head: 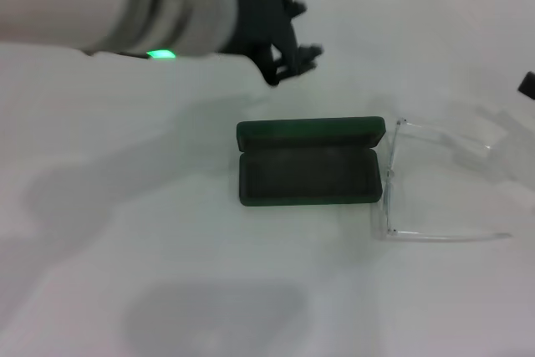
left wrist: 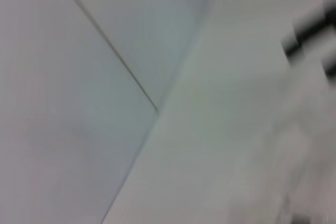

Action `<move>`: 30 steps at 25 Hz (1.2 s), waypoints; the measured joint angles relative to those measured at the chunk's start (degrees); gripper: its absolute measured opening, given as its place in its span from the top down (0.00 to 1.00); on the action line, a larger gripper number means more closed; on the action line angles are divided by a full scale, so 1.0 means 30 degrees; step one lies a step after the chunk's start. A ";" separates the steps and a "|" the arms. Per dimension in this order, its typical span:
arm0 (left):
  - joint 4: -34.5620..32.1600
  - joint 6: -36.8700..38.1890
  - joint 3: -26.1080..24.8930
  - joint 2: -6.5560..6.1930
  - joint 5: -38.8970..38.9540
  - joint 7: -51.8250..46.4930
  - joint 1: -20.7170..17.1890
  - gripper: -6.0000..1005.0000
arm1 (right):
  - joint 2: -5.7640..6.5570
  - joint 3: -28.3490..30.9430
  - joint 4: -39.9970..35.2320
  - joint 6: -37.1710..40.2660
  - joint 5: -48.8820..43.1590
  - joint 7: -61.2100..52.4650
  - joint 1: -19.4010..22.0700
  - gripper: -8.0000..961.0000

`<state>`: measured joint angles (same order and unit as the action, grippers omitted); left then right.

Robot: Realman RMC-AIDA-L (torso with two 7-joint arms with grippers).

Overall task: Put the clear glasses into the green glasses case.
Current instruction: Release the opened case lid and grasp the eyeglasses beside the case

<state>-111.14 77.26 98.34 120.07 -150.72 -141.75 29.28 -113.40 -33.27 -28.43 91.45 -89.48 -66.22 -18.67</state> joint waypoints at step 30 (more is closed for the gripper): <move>0.8043 0.0409 -1.0775 -0.0059 2.1628 1.0707 -0.6294 0.57 | 0.0033 -0.8579 -1.7541 0.5679 -0.9935 -2.5756 -0.3275 0.13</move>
<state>-87.01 78.49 66.02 119.90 -85.84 -109.63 10.40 -113.30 -59.01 -81.05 108.49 -119.28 -143.49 -28.50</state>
